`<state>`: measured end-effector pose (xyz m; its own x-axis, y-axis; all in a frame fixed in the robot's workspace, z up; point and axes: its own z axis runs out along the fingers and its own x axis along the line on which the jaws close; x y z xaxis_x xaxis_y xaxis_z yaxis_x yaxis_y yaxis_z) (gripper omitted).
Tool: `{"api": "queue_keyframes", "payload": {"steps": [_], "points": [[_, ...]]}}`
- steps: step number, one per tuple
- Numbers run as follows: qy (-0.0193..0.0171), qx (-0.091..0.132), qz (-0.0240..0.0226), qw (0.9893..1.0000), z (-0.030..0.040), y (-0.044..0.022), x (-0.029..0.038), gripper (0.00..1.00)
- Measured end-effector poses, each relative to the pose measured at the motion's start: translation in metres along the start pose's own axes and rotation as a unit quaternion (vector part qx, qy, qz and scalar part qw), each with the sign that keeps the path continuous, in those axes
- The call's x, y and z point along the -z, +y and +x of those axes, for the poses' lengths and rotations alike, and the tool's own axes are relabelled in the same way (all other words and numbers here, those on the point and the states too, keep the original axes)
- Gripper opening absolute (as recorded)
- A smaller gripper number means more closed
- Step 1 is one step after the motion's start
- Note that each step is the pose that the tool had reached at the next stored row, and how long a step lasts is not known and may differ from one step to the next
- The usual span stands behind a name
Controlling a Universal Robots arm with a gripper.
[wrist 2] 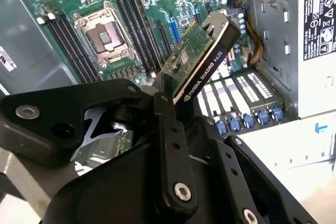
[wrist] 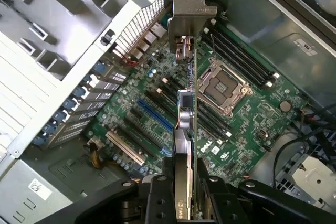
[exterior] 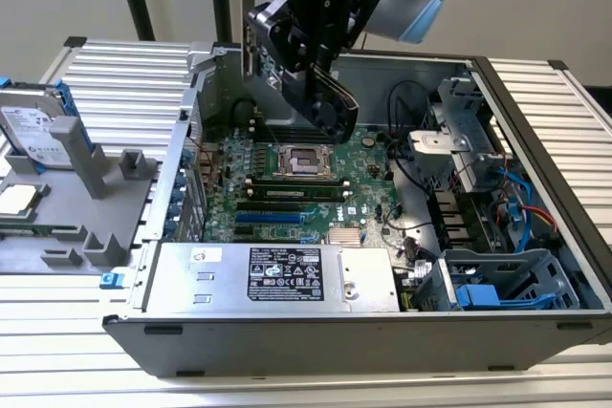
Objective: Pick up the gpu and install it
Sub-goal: 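Insert the gpu into the slot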
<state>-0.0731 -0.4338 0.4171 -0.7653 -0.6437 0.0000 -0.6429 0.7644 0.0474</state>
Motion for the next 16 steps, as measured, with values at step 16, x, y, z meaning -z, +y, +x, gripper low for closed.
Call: {"api": "queue_keyframes", "payload": {"steps": [16], "points": [[0.0041,0.086,0.0,0.9963,0.0,0.0,0.0,0.0]]}}
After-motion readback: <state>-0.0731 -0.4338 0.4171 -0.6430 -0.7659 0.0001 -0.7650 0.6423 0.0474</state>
